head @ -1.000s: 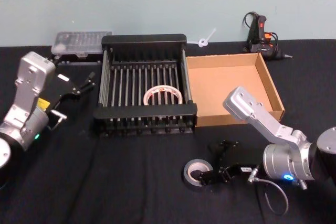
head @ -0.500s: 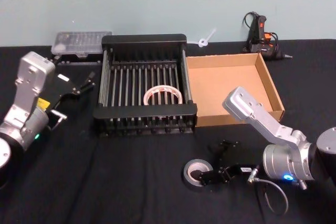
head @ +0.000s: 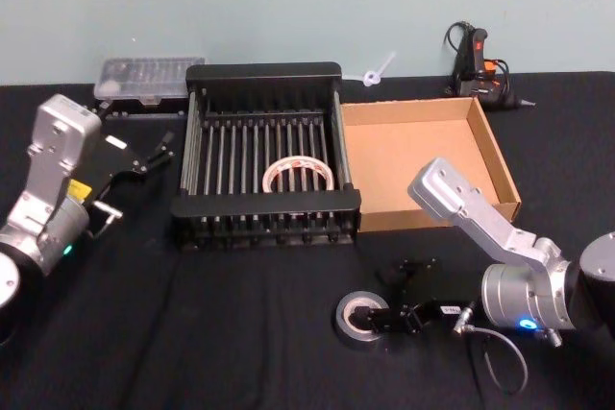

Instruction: Pick up the white tape and place it into the black box , Pick up the silver tape and place it into the brown box.

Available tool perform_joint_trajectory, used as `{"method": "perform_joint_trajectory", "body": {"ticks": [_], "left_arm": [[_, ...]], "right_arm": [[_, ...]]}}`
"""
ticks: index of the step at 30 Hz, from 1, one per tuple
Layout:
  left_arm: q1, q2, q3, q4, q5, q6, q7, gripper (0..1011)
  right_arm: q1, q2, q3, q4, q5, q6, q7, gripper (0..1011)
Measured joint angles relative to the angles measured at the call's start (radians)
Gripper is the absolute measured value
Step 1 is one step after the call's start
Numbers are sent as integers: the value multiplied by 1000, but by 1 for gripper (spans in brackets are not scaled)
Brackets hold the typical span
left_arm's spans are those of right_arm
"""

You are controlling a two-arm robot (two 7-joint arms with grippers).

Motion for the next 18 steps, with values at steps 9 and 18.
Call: {"method": "perform_joint_trajectory", "body": {"ticks": [9,18], "left_arm": [[0,0,0,0,0,0,0,1001],[0,0,0,0,0,0,0,1001]], "right_arm": [[0,0,0,0,1,0,0,542],[0,0,0,0,1,0,0,243]]}}
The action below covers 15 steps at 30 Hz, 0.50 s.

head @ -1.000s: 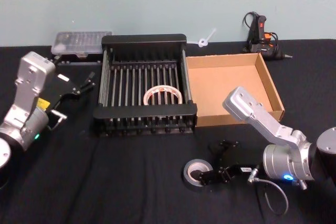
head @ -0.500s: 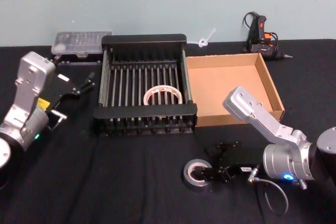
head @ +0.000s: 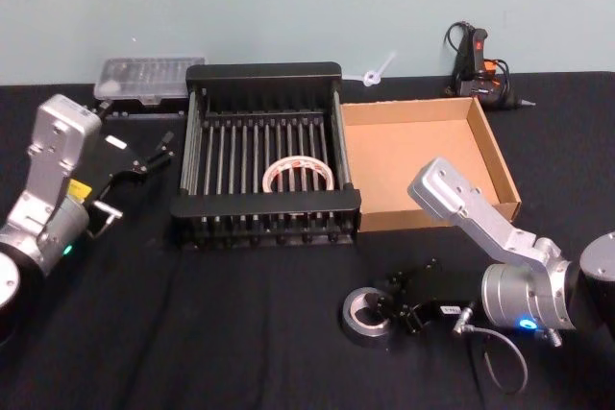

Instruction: Pick up the white tape and place it into the black box , Pick up the silver tape and place it into the brown box.

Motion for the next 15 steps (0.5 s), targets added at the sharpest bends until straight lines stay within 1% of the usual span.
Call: {"method": "perform_joint_trajectory", "body": {"ticks": [2,4,15], "left_arm": [[0,0,0,0,0,0,0,1001],[0,0,0,0,0,0,0,1001],[0,0,0,0,0,0,0,1001]], "right_arm": [[0,0,0,0,0,0,0,174],[0,0,0,0,0,0,0,161],[0,0,0,0,0,0,0,161]]}}
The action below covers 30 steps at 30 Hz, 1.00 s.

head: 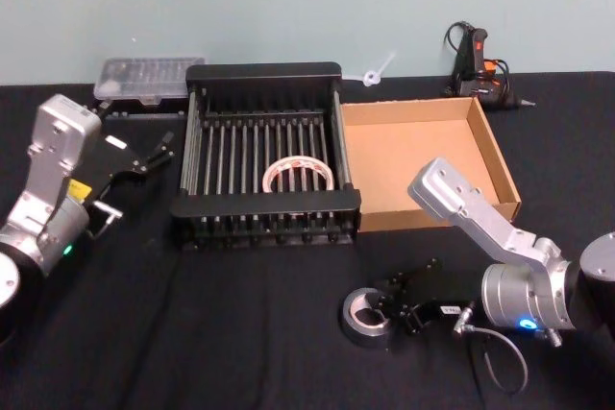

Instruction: Pick up the white tape and place it into the black box , Pick up the silver tape and place it into the brown box.

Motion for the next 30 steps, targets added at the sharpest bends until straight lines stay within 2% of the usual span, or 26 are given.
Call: {"method": "perform_joint_trajectory", "body": {"ticks": [13,21,30], "left_arm": [[0,0,0,0,0,0,0,1001],[0,0,0,0,0,0,0,1001],[0,0,0,0,0,0,0,1002]], "right_arm": [[-3,-1,4,0,2,-1,-1,161],[-27,-12,65,-9,37,-24,-45,161],[-14,-36,167,4,69,-28,-131,161]]}}
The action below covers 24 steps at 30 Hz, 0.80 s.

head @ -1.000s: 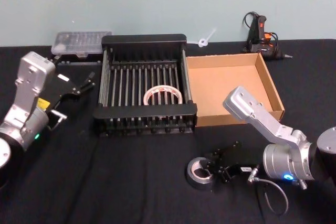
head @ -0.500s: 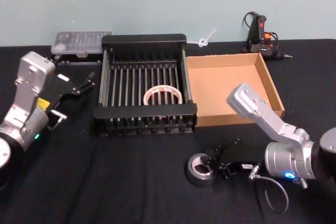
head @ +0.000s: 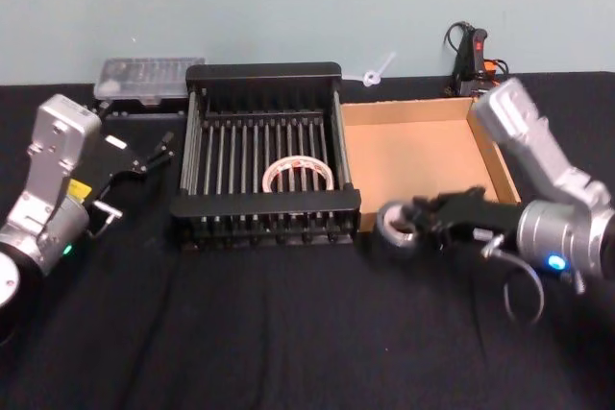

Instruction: Pick up the white tape and place it into the black box , Pick up the silver tape and place it into the brown box.

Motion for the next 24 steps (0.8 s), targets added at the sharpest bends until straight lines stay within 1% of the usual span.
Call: {"method": "perform_joint_trajectory", "body": {"ticks": [1,5,8,11,12,18,24], "left_arm": [[0,0,0,0,0,0,0,1001],[0,0,0,0,0,0,0,1001],[0,0,0,0,0,0,0,1001],[0,0,0,0,0,0,0,1001],[0,0,0,0,0,0,0,1001],[0,0,0,0,0,0,0,1001],[0,0,0,0,0,0,0,1002]], "right_arm": [[0,0,0,0,0,0,0,161],[28,-20,27,34,4,4,-27,161],[45,-32,36,56,3,7,-41,161],[75,-54,49,99,-9,8,-64,161],[75,-54,49,99,-9,8,-64,161],[113,-94,66,166,-31,22,-92,161],[138,-122,73,221,-47,29,-104,161]]}}
